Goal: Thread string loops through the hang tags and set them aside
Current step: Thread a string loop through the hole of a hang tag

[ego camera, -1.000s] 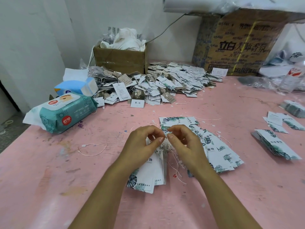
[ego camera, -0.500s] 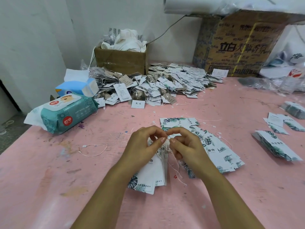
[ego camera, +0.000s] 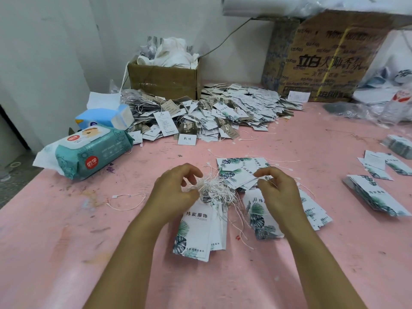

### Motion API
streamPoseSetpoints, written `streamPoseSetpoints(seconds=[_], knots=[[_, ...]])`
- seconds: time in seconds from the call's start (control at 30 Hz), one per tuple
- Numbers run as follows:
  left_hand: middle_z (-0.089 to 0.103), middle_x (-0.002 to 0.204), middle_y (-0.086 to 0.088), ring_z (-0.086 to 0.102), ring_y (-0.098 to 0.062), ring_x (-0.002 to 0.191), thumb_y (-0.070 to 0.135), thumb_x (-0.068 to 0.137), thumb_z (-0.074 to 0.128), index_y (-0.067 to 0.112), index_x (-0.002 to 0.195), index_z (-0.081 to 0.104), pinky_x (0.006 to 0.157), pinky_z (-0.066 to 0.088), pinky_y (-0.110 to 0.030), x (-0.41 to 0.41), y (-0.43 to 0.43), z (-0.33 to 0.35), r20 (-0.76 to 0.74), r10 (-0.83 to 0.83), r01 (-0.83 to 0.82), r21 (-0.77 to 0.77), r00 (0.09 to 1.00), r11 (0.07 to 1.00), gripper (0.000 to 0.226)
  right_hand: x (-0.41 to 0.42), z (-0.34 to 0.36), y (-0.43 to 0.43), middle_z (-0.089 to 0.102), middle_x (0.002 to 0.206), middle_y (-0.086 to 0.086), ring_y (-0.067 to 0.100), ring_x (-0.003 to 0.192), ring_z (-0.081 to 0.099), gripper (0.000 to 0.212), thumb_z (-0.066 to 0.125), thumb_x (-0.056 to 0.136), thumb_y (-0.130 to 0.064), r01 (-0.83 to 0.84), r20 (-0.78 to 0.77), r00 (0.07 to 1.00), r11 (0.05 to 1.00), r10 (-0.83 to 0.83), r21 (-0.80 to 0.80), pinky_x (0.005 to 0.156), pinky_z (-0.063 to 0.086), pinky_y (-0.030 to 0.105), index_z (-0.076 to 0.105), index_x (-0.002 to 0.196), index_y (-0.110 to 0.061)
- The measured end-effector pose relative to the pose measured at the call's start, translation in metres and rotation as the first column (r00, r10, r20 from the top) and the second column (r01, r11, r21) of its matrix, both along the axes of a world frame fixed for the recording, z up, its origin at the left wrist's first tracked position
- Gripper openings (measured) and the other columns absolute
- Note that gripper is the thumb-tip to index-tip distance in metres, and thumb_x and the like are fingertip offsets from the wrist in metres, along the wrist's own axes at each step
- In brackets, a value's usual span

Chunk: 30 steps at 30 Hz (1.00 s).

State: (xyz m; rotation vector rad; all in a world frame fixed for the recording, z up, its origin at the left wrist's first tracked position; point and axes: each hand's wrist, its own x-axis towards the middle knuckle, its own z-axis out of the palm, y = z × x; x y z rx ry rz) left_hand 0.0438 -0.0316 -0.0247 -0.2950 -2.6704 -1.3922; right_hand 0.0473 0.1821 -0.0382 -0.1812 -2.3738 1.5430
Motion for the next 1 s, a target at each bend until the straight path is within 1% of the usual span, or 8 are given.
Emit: streamPoseSetpoints(seconds=[0.07, 0.17, 0.37, 0.47, 0.53, 0.73, 0.87, 1.0], knots=[[0.054, 0.093, 0.009, 0.051, -0.016, 0.087, 0.017, 0.067, 0.062, 0.034, 0.1, 0.055, 0.077, 0.044, -0.032, -0.001, -0.004, -0.001, 0.099, -0.048, 0.049, -0.017, 0.994, 0.999, 0.038, 0.0, -0.003, 0.002, 0.04, 0.039, -0.01, 0.006, 0.033, 0.031, 0.02, 0.051, 0.083, -0.007, -0.003, 0.03, 1.0, 0.997, 0.001, 0.08, 0.048, 0.024, 0.023, 0.062, 0.091, -0.022], [0.049, 0.102, 0.006, 0.049, -0.015, 0.083, 0.013, 0.071, 0.073, 0.036, 0.111, 0.047, 0.069, 0.042, -0.024, -0.003, -0.006, -0.006, 0.231, -0.14, 0.146, -0.008, 0.963, 0.989, 0.053, -0.001, -0.004, 0.006, 0.048, 0.054, -0.008, 0.007, 0.044, 0.038, 0.025, 0.056, 0.082, -0.011, -0.005, 0.107, 0.994, 0.988, -0.012, 0.157, 0.051, 0.027, 0.025, 0.06, 0.104, -0.023], [0.048, 0.103, 0.006, 0.048, -0.008, 0.077, 0.025, 0.071, 0.079, 0.045, 0.109, 0.041, 0.066, 0.04, -0.021, -0.007, -0.007, -0.014, 0.215, -0.154, 0.15, 0.034, 0.964, 0.988, 0.057, -0.002, -0.002, 0.017, 0.045, 0.068, -0.011, 0.011, 0.059, 0.043, 0.05, 0.064, 0.078, -0.014, -0.04, 0.235, 0.971, 0.948, -0.037, 0.316, 0.056, 0.032, 0.023, 0.053, 0.127, -0.017], [0.047, 0.106, 0.007, 0.047, -0.005, 0.076, 0.03, 0.073, 0.077, 0.04, 0.116, 0.04, 0.067, 0.039, -0.023, -0.008, -0.008, -0.018, 0.214, -0.152, 0.154, 0.007, 0.965, 0.988, 0.058, 0.001, -0.003, 0.018, 0.062, 0.103, 0.002, 0.022, 0.092, 0.056, 0.053, 0.068, 0.078, -0.025, -0.026, 0.253, 0.964, 0.914, -0.085, 0.404, 0.075, 0.039, 0.029, 0.054, 0.127, -0.017], [0.05, 0.105, 0.009, 0.047, -0.004, 0.076, 0.031, 0.074, 0.076, 0.038, 0.119, 0.04, 0.068, 0.039, -0.023, -0.008, -0.008, -0.019, 0.211, -0.141, 0.147, -0.013, 0.967, 0.989, 0.058, 0.002, -0.003, 0.017, 0.062, 0.116, 0.003, 0.024, 0.1, 0.057, 0.046, 0.07, 0.077, -0.032, -0.002, 0.241, 0.963, 0.892, -0.119, 0.452, 0.075, 0.038, 0.031, 0.059, 0.119, -0.017], [0.052, 0.094, 0.018, 0.051, 0.002, 0.075, 0.03, 0.077, 0.074, 0.036, 0.114, 0.044, 0.061, 0.037, -0.013, -0.01, -0.008, -0.019, 0.128, -0.06, 0.066, -0.037, 0.99, 0.997, 0.049, 0.003, -0.003, 0.019, 0.063, 0.094, -0.001, 0.017, 0.075, 0.046, 0.034, 0.069, 0.077, -0.044, 0.037, 0.237, 0.955, 0.861, -0.181, 0.507, 0.064, 0.033, 0.028, 0.065, 0.103, -0.022], [0.053, 0.095, 0.016, 0.051, 0.001, 0.074, 0.024, 0.077, 0.074, 0.036, 0.111, 0.046, 0.055, 0.038, -0.006, -0.008, -0.006, -0.016, 0.102, -0.041, 0.04, 0.012, 0.994, 0.999, 0.045, 0.001, -0.005, 0.021, 0.063, 0.117, -0.001, 0.021, 0.098, 0.057, 0.043, 0.069, 0.077, -0.044, -0.003, 0.282, 0.949, 0.892, -0.14, 0.451, 0.073, 0.038, 0.028, 0.065, 0.113, -0.021], [0.053, 0.095, 0.011, 0.051, 0.005, 0.062, 0.013, 0.077, 0.074, 0.029, 0.109, 0.053, 0.051, 0.04, -0.005, -0.007, -0.004, -0.012, 0.092, 0.005, -0.018, 0.145, 0.996, 0.989, 0.042, -0.001, -0.005, 0.024, 0.062, 0.117, 0.003, 0.024, 0.102, 0.057, 0.047, 0.07, 0.076, -0.045, 0.025, 0.284, 0.943, 0.892, -0.171, 0.451, 0.074, 0.039, 0.028, 0.063, 0.115, -0.018]])
